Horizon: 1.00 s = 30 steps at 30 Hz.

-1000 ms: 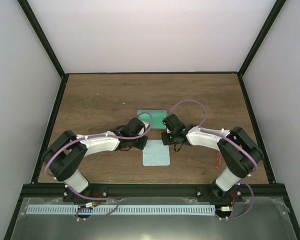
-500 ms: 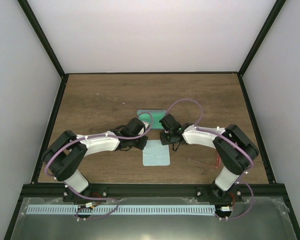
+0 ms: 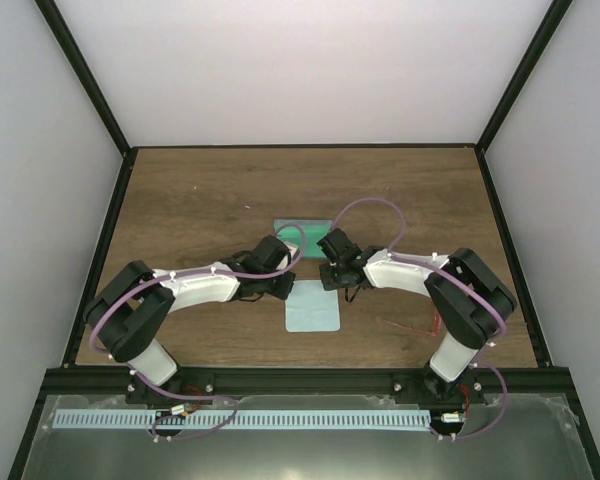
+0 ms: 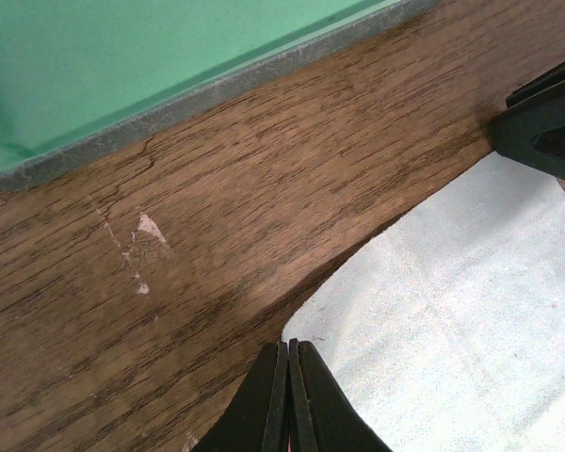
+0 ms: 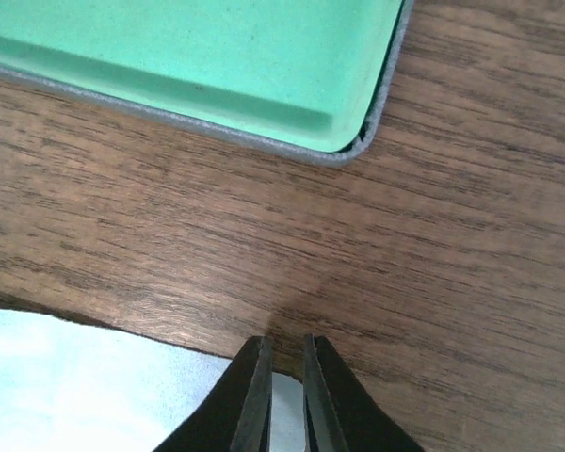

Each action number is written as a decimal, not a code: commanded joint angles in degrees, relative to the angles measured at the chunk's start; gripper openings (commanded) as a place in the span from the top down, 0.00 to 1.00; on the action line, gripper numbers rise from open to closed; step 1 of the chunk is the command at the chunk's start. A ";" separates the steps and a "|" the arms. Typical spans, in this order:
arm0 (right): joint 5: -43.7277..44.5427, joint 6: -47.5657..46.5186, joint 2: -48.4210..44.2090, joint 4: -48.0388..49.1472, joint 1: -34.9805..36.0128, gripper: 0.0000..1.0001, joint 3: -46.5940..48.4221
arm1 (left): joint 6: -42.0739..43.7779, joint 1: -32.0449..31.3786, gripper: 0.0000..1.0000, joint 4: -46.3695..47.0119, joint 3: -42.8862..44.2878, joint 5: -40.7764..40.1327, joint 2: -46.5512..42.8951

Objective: Organize the sunglasses
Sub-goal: Fold the glasses cleaning cloth at the center of the board.

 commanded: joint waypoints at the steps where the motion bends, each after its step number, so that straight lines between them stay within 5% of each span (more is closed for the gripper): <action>1: 0.38 0.24 1.25 -1.45 0.94 0.93 1.87 | -0.23 -0.22 0.96 0.78 -0.02 0.22 0.50; 11: 0.71 0.55 0.04 -1.24 1.12 0.99 1.42 | -0.23 -0.23 0.96 0.78 0.05 0.22 0.74; 15: 1.75 0.87 -0.75 -1.33 1.13 0.84 1.17 | -0.22 -0.22 0.96 0.76 0.06 0.18 0.71; 30: 1.87 0.64 -1.84 -2.46 1.62 0.74 0.88 | -0.14 -0.27 0.96 0.59 0.22 0.41 1.28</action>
